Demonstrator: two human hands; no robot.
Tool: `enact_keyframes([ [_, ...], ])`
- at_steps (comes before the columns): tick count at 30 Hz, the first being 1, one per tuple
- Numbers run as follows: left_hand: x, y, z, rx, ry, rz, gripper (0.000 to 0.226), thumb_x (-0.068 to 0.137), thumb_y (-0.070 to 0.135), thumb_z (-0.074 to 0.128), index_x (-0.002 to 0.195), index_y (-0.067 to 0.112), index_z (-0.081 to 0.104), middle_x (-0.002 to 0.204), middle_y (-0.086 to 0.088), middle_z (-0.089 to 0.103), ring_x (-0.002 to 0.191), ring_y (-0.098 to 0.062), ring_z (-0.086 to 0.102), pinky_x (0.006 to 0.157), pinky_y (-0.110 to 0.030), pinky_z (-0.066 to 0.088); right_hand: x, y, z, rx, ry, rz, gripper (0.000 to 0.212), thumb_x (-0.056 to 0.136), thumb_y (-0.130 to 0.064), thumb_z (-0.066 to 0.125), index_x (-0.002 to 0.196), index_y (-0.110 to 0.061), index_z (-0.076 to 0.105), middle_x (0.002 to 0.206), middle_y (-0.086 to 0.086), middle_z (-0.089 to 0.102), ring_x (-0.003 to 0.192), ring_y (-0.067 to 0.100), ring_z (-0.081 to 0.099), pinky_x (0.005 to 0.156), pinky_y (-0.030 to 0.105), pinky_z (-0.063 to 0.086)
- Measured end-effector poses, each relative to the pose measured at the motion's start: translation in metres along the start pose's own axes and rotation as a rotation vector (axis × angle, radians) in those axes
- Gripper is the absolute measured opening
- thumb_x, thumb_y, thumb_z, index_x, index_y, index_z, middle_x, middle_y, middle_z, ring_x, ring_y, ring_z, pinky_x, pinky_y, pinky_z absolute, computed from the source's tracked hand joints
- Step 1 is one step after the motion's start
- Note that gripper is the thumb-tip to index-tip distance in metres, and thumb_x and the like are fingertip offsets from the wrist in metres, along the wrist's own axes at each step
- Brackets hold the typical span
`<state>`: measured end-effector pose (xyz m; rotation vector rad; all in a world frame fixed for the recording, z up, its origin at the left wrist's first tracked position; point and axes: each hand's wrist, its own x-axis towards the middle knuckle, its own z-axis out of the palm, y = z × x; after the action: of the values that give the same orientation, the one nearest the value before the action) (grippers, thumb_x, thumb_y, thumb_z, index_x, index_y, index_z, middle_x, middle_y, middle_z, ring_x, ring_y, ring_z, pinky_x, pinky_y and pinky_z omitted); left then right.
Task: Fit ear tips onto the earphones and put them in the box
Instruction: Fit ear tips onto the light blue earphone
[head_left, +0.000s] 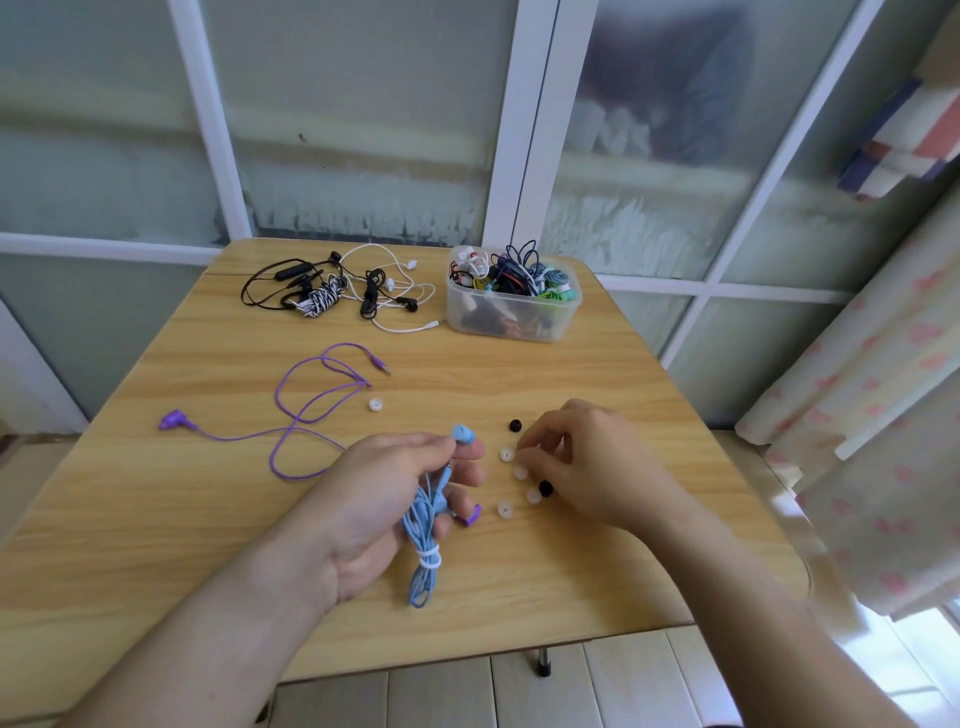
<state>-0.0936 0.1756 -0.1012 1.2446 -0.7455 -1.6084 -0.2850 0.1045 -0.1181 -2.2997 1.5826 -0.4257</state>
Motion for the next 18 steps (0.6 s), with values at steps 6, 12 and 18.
enact_keyframes([
  [6,-0.002,0.005,0.001,-0.085,-0.059,-0.060,0.032,0.087,0.018,0.058,0.106,-0.006,0.067,0.072,-0.009,0.058,0.055,-0.019,0.050,0.040,-0.023,0.040,-0.007,-0.011,-0.007,0.271,0.189,0.024,0.008,0.088,-0.026,0.069,0.080,-0.028,0.069,0.078,-0.013,0.067,0.071,-0.002,0.060,0.060,0.011,0.041],
  [12,-0.005,0.013,0.000,-0.204,-0.124,0.021,0.014,0.076,0.022,0.062,0.081,0.011,0.056,0.067,-0.006,0.052,0.053,-0.018,0.046,0.040,-0.024,0.030,-0.025,-0.035,-0.011,0.911,-0.039,0.023,0.013,0.085,-0.006,0.073,0.097,-0.006,0.069,0.073,0.007,0.069,0.063,0.018,0.065,0.055,0.026,0.050],
  [18,-0.007,0.016,0.002,-0.318,-0.151,0.081,0.014,0.080,0.021,0.052,0.072,0.012,0.045,0.063,-0.005,0.044,0.048,-0.018,0.040,0.038,-0.022,0.025,-0.031,-0.049,-0.003,1.184,-0.209,0.084,0.024,0.077,-0.015,0.073,0.095,-0.001,0.066,0.092,0.023,0.068,0.080,0.030,0.068,0.072,0.040,0.057],
])
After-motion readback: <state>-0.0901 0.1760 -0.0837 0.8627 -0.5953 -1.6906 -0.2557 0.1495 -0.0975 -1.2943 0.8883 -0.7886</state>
